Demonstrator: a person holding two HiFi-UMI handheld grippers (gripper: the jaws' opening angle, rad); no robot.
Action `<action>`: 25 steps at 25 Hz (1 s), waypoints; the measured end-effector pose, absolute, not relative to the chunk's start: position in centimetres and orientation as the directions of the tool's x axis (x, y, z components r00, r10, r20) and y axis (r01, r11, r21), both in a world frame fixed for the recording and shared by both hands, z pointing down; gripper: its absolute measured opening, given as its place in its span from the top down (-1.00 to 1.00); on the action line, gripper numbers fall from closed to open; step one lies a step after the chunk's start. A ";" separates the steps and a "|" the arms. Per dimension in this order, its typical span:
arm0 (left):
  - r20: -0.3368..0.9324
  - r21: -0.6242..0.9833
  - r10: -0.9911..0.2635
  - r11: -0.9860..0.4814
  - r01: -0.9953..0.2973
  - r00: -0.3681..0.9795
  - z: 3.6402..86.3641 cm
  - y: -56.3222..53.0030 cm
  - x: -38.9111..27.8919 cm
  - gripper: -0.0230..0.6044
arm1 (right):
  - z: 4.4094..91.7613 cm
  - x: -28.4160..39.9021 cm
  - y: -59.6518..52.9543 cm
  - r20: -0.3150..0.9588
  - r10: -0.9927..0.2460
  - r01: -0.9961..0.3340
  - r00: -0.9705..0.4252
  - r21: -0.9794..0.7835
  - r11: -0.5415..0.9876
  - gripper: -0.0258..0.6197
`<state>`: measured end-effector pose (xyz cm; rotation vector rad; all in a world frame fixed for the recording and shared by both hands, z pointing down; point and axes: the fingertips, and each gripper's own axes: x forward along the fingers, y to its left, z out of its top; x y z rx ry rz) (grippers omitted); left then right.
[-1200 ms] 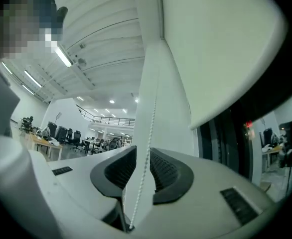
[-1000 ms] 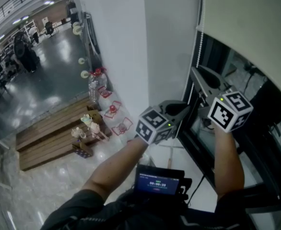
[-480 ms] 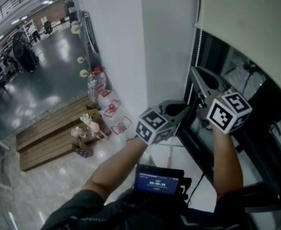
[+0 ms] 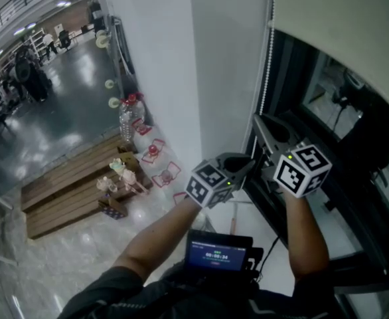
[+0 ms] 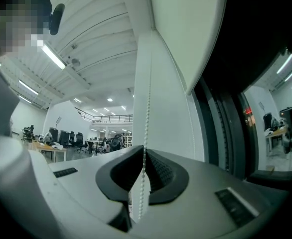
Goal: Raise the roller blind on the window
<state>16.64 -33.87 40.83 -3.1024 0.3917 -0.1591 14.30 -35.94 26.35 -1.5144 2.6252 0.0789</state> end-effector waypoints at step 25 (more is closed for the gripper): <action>0.087 0.092 -0.193 -0.975 -0.201 0.977 40.2 -33.0 10.9 0.47 | 30.8 12.6 -34.7 -0.063 -0.857 -0.856 -0.511 -0.055 0.514 0.88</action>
